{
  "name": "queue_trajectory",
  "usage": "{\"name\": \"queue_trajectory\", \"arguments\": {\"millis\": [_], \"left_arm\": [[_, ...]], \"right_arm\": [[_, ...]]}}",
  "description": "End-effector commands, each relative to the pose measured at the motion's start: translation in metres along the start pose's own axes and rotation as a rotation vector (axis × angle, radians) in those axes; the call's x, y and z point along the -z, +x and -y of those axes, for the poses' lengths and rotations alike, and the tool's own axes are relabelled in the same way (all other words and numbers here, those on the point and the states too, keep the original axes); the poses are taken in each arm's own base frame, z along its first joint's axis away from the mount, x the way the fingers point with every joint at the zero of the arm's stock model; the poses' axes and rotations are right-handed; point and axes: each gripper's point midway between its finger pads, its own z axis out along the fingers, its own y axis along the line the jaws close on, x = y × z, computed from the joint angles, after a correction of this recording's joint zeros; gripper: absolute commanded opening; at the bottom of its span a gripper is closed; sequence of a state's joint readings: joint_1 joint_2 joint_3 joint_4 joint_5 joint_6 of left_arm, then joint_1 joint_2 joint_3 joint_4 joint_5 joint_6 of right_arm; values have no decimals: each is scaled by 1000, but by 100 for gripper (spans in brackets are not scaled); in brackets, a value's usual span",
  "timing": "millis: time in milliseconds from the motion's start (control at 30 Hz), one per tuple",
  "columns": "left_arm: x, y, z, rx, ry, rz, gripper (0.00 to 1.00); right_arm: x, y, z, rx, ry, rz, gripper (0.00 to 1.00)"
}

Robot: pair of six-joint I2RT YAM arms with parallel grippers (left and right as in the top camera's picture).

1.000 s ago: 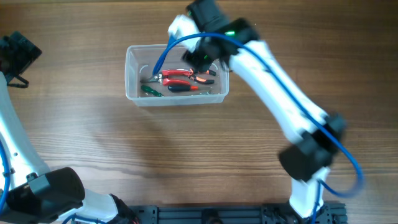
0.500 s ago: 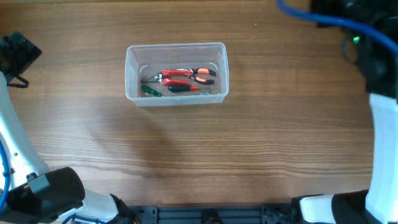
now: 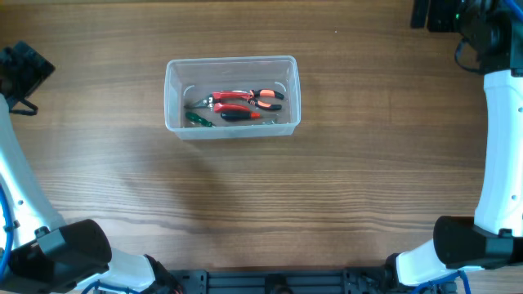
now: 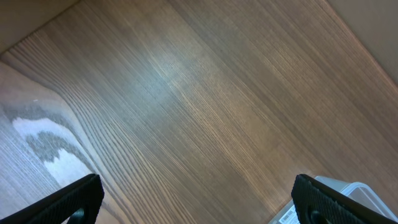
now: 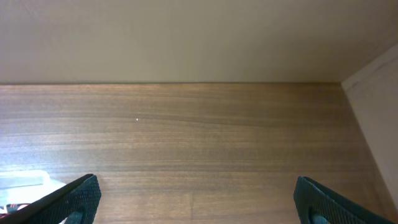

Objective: Pack container

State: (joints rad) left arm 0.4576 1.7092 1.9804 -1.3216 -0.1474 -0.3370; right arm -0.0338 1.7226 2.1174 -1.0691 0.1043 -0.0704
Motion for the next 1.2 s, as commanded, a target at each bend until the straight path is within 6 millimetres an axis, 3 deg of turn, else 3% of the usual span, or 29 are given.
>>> {"name": "queue_trajectory", "arguments": {"millis": [0,633,767,900,1000,1100,1167], "left_arm": [[-1,-1,0,-11,6,-2,100],[-1,-1,0,-11,6,-3,100],[-1,-1,0,-11,6,-3,100],[-1,-1,0,-11,6,-3,100],[-1,-1,0,-11,6,-3,100],[-1,-1,0,-11,6,-3,100],[-1,-1,0,-11,6,-3,100]], "right_arm": [[-4,0,-4,-19,-21,-4,100],[-1,-1,-5,-19,-22,3,100],[37,-14,-13,-9,-41,82,100],[98,-28,-19,-1,-66,207,100],[143,-33,-10,43,-34,295,100],[181,-26,-4,106,-16,361,100],[193,-13,-2,114,-14,366,100]]}}
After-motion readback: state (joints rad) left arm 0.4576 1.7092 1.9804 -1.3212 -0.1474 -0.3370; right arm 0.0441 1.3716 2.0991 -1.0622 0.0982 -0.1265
